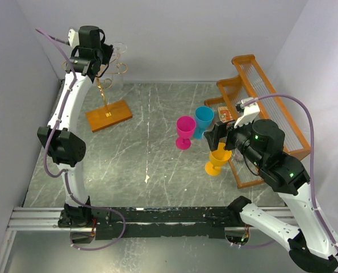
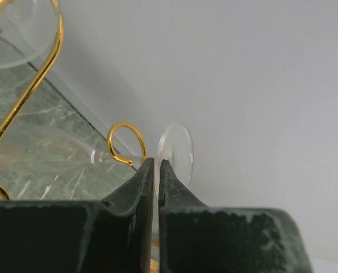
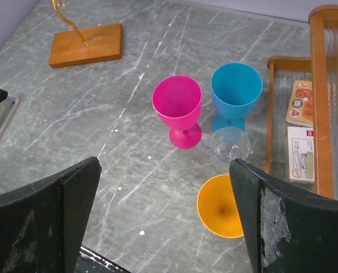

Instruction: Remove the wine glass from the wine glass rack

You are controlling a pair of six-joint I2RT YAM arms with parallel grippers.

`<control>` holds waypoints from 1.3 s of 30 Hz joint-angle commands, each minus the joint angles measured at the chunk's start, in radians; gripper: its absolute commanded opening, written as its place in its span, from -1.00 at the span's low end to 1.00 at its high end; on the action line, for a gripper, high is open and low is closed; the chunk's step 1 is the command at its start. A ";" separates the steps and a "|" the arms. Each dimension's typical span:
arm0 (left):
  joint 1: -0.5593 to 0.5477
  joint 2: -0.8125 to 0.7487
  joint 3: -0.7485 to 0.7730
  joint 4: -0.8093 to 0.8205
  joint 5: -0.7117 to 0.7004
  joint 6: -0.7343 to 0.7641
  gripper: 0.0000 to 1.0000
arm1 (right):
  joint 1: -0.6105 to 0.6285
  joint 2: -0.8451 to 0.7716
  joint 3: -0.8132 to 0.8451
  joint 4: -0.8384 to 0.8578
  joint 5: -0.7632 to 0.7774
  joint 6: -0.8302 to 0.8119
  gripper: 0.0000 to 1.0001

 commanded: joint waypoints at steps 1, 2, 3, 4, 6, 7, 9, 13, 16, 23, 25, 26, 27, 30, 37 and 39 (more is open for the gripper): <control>0.008 -0.078 -0.031 0.082 0.050 -0.027 -0.86 | 0.001 -0.012 -0.003 0.013 0.017 0.000 0.96; 0.008 -0.089 -0.044 0.086 0.049 -0.029 -0.86 | 0.000 -0.012 -0.003 0.014 0.017 0.001 0.96; 0.008 -0.099 -0.053 0.086 0.045 -0.030 -0.86 | 0.001 -0.012 -0.003 0.013 0.016 0.002 0.96; 0.008 -0.108 -0.060 0.086 0.039 -0.031 -0.86 | 0.001 -0.012 -0.003 0.014 0.014 0.001 0.96; 0.010 -0.125 -0.069 0.081 0.026 -0.024 -0.86 | 0.001 -0.013 -0.005 0.015 0.007 0.004 0.96; 0.011 -0.130 -0.069 0.076 0.020 -0.022 -0.86 | 0.002 -0.014 -0.005 0.015 0.005 0.005 0.96; 0.016 -0.140 -0.072 0.072 0.020 -0.019 -0.87 | 0.001 -0.013 -0.004 0.014 0.003 0.005 0.96; 0.029 -0.153 -0.079 0.065 0.030 -0.014 -0.86 | 0.000 -0.015 -0.006 0.017 0.003 0.009 0.96; 0.045 -0.157 -0.083 0.052 0.023 -0.008 -0.86 | 0.001 -0.016 -0.005 0.017 -0.001 0.013 0.96; 0.096 -0.138 -0.091 0.087 0.069 -0.008 -0.86 | 0.001 -0.016 -0.006 0.016 0.006 0.014 0.96; 0.101 -0.131 -0.094 0.113 0.073 -0.012 -0.86 | 0.001 -0.014 -0.008 0.017 0.008 0.013 0.96; 0.102 -0.123 -0.090 0.123 0.074 -0.010 -0.87 | 0.001 -0.013 -0.008 0.017 0.009 0.012 0.96; 0.103 -0.106 -0.069 0.125 0.070 -0.007 -0.86 | 0.000 -0.012 -0.008 0.018 0.012 0.012 0.96; 0.104 -0.052 -0.010 0.152 0.085 0.014 -0.86 | 0.001 -0.014 -0.017 0.023 0.019 0.009 0.96; 0.095 0.055 0.063 0.274 0.221 -0.005 -0.87 | 0.000 -0.002 -0.014 0.031 0.019 0.005 0.96; 0.087 0.054 0.040 0.316 0.242 -0.015 -0.86 | 0.000 -0.006 -0.018 0.030 0.021 0.005 0.96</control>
